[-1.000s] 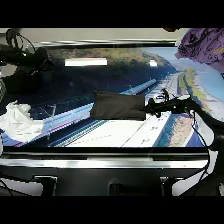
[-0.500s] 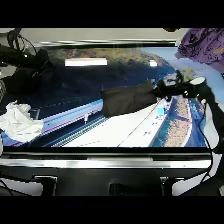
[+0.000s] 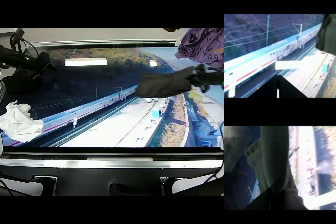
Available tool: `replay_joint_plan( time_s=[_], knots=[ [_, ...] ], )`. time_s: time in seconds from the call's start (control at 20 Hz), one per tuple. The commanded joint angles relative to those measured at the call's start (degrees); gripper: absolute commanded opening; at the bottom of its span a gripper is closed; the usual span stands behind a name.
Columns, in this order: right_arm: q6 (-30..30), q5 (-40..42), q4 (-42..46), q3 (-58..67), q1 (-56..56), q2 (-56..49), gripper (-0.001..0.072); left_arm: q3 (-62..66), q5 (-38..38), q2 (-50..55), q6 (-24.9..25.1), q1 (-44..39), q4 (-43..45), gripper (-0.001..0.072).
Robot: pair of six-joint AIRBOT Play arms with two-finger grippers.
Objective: Fold the clothes and pants, and hang the long-sleeved shirts on hangers.
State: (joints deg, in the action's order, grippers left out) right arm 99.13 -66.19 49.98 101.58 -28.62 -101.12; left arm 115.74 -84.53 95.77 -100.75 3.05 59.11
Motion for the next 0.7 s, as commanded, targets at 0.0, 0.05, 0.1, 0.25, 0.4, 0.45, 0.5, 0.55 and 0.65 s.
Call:
replay_joint_plan(
  time_s=[0.0,0.05,0.1,0.25,0.4,0.45,0.5,0.55,0.65],
  knots=[
    [4.3,-3.1,9.0,0.8,-8.4,1.7,0.0032,0.0,-0.1,-0.1,0.0,0.0,0.0,0.0018],
    [4.3,-4.8,12.1,0.6,-10.2,2.2,0.0033,0.0,-0.1,-0.1,0.0,0.0,0.0,0.0018],
    [4.8,-6.6,15.8,0.4,-11.7,2.7,0.0033,0.0,-0.1,-0.1,0.0,0.0,0.0,0.0019],
    [7.8,-9.6,26.7,-3.0,-15.6,5.6,0.0033,0.0,-0.2,-0.1,0.0,0.0,0.0,0.0019],
    [11.1,-10.1,34.9,-11.1,-18.1,10.5,0.0033,0.0,-0.6,-0.3,0.0,0.0,0.0,0.0018],
    [12.0,-9.7,37.9,-14.7,-18.5,12.4,0.0033,0.0,-1.0,-0.3,0.0,0.0,0.0,0.0019],
    [13.8,-8.9,40.5,-19.0,-18.6,14.7,0.0033,0.0,-1.5,-0.3,0.0,0.0,0.0,0.0019],
    [15.6,-7.6,42.2,-23.3,-19.0,16.9,0.0033,0.0,-1.8,-0.3,0.0,0.0,0.0,0.0019],
    [18.8,-4.7,44.0,-31.6,-19.4,21.4,0.0033,0.0,-2.3,-0.3,0.0,0.0,0.0,0.0018]
  ],
)
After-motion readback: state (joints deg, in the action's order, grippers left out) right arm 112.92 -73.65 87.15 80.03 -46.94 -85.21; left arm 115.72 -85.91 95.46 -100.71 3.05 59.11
